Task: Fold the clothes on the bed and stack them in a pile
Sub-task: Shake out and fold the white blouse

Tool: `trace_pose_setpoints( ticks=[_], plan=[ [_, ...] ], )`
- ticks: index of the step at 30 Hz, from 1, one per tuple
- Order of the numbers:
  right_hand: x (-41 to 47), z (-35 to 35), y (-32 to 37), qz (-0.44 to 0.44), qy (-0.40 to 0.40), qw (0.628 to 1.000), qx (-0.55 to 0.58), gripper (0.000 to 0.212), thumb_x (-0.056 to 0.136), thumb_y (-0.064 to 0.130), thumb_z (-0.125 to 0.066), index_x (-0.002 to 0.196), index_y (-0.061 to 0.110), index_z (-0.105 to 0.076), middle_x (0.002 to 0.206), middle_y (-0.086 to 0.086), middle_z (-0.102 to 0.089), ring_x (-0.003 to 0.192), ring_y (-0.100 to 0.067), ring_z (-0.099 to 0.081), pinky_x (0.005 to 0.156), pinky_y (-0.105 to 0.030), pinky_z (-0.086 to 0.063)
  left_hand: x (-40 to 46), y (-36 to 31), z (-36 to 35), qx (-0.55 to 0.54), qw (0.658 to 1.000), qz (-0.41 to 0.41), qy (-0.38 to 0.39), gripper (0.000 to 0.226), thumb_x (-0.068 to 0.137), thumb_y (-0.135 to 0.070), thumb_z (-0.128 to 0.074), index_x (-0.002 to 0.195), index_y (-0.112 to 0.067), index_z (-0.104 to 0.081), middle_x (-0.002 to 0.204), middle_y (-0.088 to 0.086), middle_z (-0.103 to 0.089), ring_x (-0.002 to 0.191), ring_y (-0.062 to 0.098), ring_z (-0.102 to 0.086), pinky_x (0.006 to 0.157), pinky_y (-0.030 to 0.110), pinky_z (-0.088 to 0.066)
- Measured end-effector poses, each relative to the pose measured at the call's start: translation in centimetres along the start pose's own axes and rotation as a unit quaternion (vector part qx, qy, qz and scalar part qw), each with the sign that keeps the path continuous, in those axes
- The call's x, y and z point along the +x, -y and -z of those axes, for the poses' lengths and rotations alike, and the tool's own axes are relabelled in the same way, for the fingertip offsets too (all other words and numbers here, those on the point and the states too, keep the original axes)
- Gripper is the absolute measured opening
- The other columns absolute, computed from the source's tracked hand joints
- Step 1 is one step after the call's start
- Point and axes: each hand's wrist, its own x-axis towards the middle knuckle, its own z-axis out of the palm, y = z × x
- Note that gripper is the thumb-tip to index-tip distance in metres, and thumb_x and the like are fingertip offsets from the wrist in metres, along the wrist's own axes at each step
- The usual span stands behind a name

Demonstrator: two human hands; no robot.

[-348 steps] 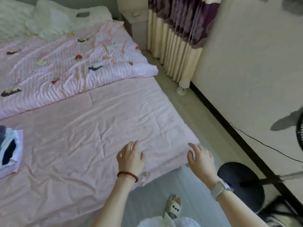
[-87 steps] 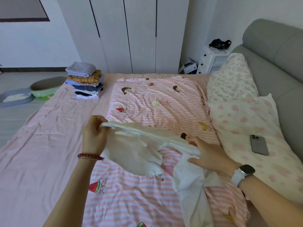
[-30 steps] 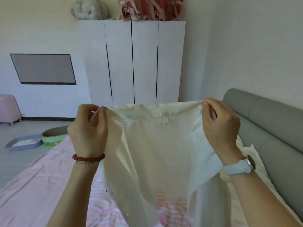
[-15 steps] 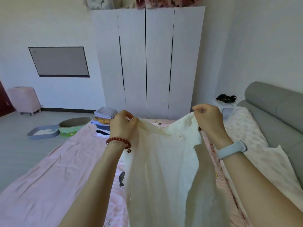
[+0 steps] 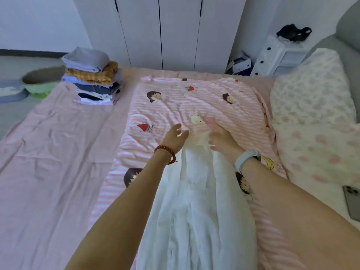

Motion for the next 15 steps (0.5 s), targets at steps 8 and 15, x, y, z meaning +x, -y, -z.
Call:
trace_pose_setpoints(
  ticks=[8, 15],
  plan=[
    [-7.5, -3.8, -18.5, -0.020, -0.075, 0.985, -0.151, 0.029, 0.096, 0.007, -0.039, 0.119, 0.008, -0.056, 0.113, -0.007, -0.060, 0.097, -0.014, -0.060, 0.078, -0.021, -0.042, -6.3, 21.5, -5.6, 0.113, 0.982, 0.135, -0.075, 0.039, 0.091, -0.013, -0.053, 0.129, -0.006, -0.047, 0.131, 0.015, -0.044, 0.115, 0.029, -0.051, 0.099, 0.037, -0.042],
    [-19.6, -7.3, -23.4, 0.085, 0.015, 0.961, -0.262, 0.030, 0.084, 0.005, -0.060, 0.114, 0.007, -0.061, 0.099, -0.004, -0.059, 0.087, -0.018, -0.057, 0.075, -0.026, -0.048, -14.6, 27.8, -8.1, 0.162, 0.949, 0.249, -0.100, 0.043, 0.086, -0.023, -0.061, 0.124, -0.008, -0.049, 0.117, 0.011, -0.049, 0.099, 0.025, -0.052, 0.078, 0.030, -0.043]
  ],
)
